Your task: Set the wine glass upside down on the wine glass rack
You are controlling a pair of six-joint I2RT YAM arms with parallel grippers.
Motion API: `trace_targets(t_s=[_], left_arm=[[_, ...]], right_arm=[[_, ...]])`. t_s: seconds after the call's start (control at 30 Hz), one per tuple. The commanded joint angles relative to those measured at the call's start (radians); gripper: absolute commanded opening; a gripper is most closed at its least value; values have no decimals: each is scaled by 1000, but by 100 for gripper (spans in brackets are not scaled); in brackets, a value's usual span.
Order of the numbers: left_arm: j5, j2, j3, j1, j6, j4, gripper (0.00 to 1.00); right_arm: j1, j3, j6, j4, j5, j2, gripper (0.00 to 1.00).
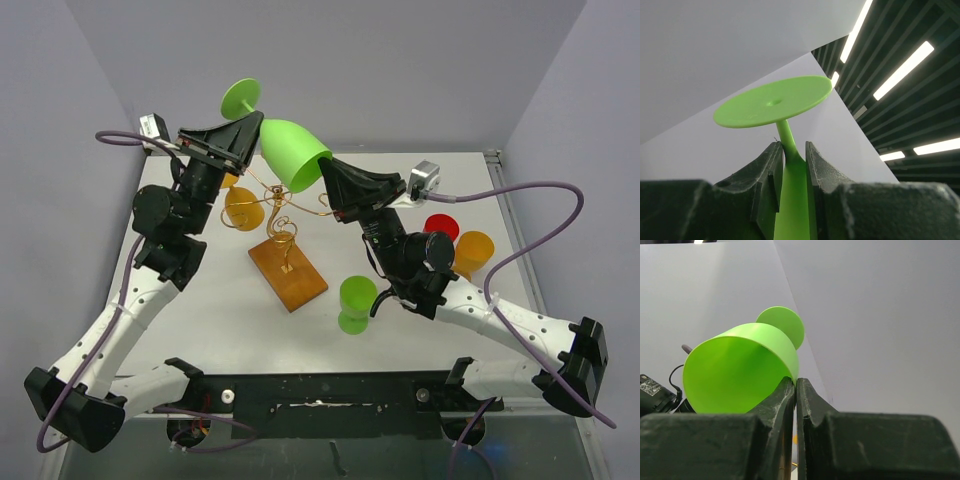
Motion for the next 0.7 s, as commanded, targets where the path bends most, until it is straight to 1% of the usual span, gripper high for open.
trace_targets(t_s=[0.0, 0.2, 0.33, 0.4, 0.53, 0.6, 0.67], left_arm=[[-36, -24, 24, -1, 52, 40, 18], [-38, -20, 25, -1, 62, 38, 18], [-45, -21, 22, -1, 72, 37, 24], [-48, -21, 21, -1, 76, 37, 25], [-55, -22, 19, -1, 84, 37, 25], [-50, -22, 18, 0, 87, 38, 22], [-41, -22, 18, -1, 86, 38, 22]], right_arm=[[5, -5, 61, 44, -62, -40, 0], [3, -8, 76, 48, -57, -39, 0], [-9, -15, 98, 57, -53, -43, 0], [-12, -15, 106, 60, -51, -43, 0], [-14, -13, 117, 64, -44, -37, 0], [-15, -12, 122, 64, -37, -33, 0], [-16, -8, 122, 65, -23, -27, 0]])
